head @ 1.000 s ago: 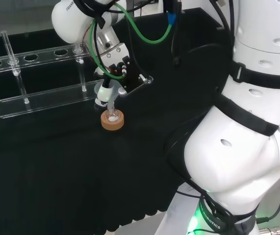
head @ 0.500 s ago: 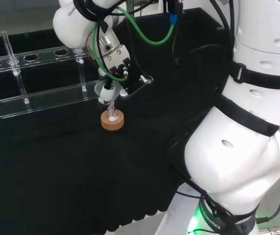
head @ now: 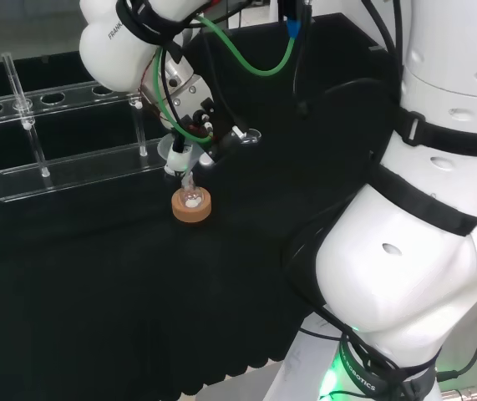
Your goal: Remove the funnel from the round-bottom flask.
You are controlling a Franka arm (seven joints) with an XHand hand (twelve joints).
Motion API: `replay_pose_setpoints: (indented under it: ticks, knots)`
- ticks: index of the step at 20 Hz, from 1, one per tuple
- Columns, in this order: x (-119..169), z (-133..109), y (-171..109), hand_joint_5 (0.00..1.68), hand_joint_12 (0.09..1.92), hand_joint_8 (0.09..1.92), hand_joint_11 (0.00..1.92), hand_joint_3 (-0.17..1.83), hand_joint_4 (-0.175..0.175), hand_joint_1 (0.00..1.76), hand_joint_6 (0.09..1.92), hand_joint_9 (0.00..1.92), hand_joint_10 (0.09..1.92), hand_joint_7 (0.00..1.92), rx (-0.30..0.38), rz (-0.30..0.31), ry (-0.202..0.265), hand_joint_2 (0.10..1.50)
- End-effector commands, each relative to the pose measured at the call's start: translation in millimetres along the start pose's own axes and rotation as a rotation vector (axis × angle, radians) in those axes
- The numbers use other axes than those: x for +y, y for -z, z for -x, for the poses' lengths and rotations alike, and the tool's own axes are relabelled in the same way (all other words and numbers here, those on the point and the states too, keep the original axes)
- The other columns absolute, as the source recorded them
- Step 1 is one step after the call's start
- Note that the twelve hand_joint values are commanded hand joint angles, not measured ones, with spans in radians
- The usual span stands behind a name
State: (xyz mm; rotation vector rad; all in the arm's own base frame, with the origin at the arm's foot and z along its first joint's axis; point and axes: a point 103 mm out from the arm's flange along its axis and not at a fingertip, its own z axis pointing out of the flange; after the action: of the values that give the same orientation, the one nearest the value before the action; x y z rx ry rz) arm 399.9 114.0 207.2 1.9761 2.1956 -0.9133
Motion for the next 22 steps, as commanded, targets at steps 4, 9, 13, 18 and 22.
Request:
replay_pose_setpoints:
  ticks: [4, 9, 13, 18, 22]
  knots:
    - [-8, 16, 16, 0.53, 1.16, 0.68, 0.76, 0.43, -0.035, 0.73, 0.09, 1.18, 0.47, 0.59, 0.046, -0.015, 0.013, 0.88]
    - [-20, 27, 39, 0.52, 1.15, 0.68, 0.76, 0.43, -0.037, 0.73, 0.09, 1.19, 0.47, 0.59, 0.045, 0.008, -0.003, 0.87]
    - [-33, 40, 57, 0.51, 1.15, 0.69, 0.76, 0.43, -0.037, 0.73, 0.09, 1.19, 0.47, 0.59, 0.047, 0.03, -0.02, 0.87]
    - [-44, 62, 82, 0.51, 1.15, 0.69, 0.76, 0.43, -0.036, 0.73, 0.09, 1.19, 0.47, 0.59, 0.069, 0.054, -0.058, 0.86]
    - [-44, 74, 95, 0.51, 1.15, 0.69, 0.76, 0.43, -0.036, 0.73, 0.09, 1.18, 0.47, 0.59, 0.068, 0.067, -0.079, 0.86]
